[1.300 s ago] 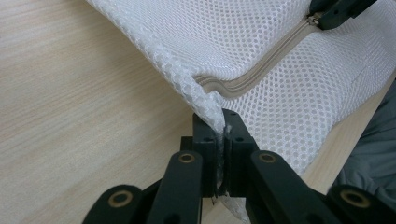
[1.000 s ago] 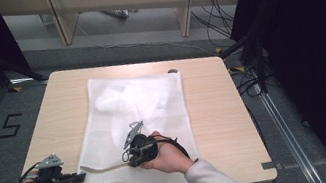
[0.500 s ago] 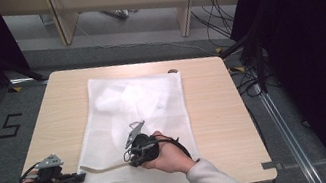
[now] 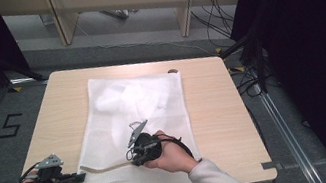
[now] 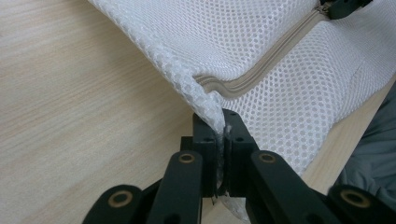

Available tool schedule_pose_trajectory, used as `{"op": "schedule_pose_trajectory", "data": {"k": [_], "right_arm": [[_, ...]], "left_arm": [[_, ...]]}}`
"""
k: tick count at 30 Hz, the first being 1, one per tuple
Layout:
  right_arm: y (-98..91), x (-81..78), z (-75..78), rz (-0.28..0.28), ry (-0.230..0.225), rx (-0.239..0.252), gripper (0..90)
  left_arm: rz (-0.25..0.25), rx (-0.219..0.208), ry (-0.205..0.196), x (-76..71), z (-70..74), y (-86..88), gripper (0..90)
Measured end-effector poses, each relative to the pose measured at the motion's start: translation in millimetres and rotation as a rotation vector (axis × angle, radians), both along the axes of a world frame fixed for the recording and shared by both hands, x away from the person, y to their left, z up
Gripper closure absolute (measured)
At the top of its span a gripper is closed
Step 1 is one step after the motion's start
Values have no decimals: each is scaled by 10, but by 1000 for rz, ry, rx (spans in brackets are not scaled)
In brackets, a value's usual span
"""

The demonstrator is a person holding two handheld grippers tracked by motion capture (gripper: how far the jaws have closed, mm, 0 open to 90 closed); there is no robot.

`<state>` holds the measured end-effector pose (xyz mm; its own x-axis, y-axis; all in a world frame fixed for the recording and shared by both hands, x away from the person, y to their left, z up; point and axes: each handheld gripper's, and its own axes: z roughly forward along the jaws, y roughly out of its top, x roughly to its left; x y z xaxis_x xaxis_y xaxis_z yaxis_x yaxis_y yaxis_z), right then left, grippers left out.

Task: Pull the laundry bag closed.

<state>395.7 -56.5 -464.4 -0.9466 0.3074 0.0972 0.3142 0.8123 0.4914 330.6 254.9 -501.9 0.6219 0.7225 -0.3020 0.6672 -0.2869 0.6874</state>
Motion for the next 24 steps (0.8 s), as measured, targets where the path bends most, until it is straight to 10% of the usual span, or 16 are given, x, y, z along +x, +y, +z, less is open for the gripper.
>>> {"op": "schedule_pose_trajectory", "data": {"k": [24], "right_arm": [[-66,-4,17,10,-5,10,823]], "left_arm": [[-6,16,11,2,11,8,854]]}}
